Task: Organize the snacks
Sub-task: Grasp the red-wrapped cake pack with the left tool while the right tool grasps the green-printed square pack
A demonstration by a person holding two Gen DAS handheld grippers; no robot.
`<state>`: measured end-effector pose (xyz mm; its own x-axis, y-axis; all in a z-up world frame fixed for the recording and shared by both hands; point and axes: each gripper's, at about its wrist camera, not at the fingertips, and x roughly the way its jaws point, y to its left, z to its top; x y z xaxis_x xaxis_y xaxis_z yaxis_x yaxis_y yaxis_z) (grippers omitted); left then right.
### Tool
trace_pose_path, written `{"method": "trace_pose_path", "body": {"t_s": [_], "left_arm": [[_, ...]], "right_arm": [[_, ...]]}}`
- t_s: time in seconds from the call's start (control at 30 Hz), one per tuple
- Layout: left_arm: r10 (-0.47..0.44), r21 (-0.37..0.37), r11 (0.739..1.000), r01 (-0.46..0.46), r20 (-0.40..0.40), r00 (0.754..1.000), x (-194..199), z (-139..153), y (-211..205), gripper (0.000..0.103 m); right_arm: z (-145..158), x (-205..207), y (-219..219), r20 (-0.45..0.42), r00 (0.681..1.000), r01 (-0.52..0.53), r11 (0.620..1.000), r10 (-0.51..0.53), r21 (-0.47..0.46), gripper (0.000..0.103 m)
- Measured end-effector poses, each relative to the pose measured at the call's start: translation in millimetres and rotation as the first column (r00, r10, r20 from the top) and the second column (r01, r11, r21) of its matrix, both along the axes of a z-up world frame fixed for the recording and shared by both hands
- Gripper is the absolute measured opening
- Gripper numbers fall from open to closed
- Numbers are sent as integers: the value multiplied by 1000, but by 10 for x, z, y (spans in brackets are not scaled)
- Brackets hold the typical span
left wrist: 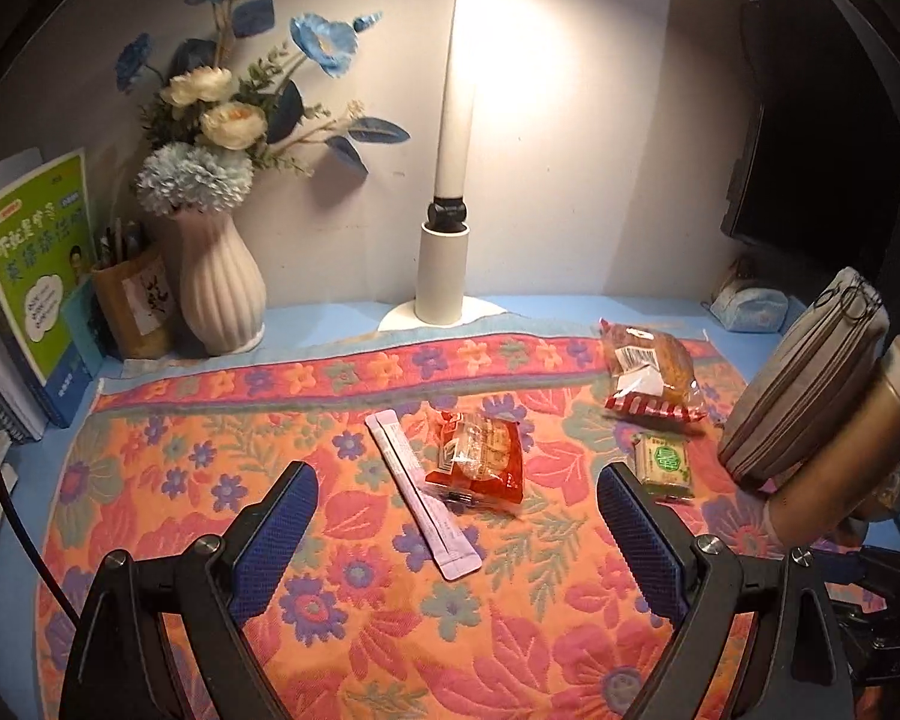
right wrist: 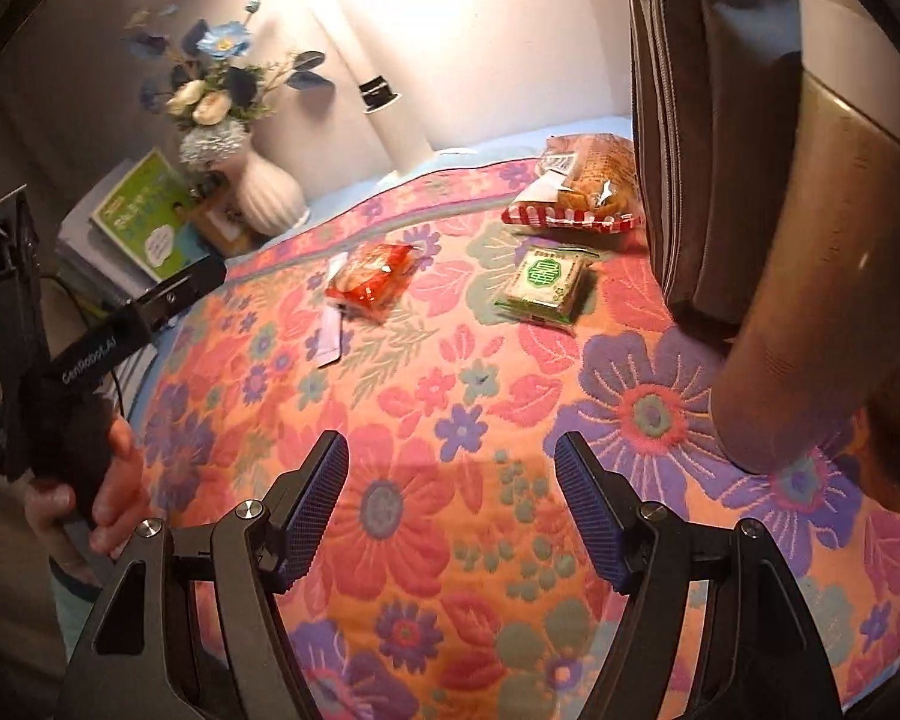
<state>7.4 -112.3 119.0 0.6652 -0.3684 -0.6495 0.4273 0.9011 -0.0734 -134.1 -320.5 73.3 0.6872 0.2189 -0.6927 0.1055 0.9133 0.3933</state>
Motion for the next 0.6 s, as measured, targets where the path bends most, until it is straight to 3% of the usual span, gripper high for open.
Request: {"method": "trace_pose_path", "body": {"t_s": [0.13,0.3,0.6], "left_arm": [[-41,18,999,42,-61,997,285,-258,-195,93],[-52,76,995,57,-64,997,473,-527,-424,93],[-42,59,997,47,-80,996,569,-791,-472,91]], "right_arm": [[-95,290,45,-3,998,63,998,-63,-25,71],[-268,624,45,-32,984,169,981,-173,-94,71],[-477,960,-48,-76,961,249,950,-267,-187,71]]}}
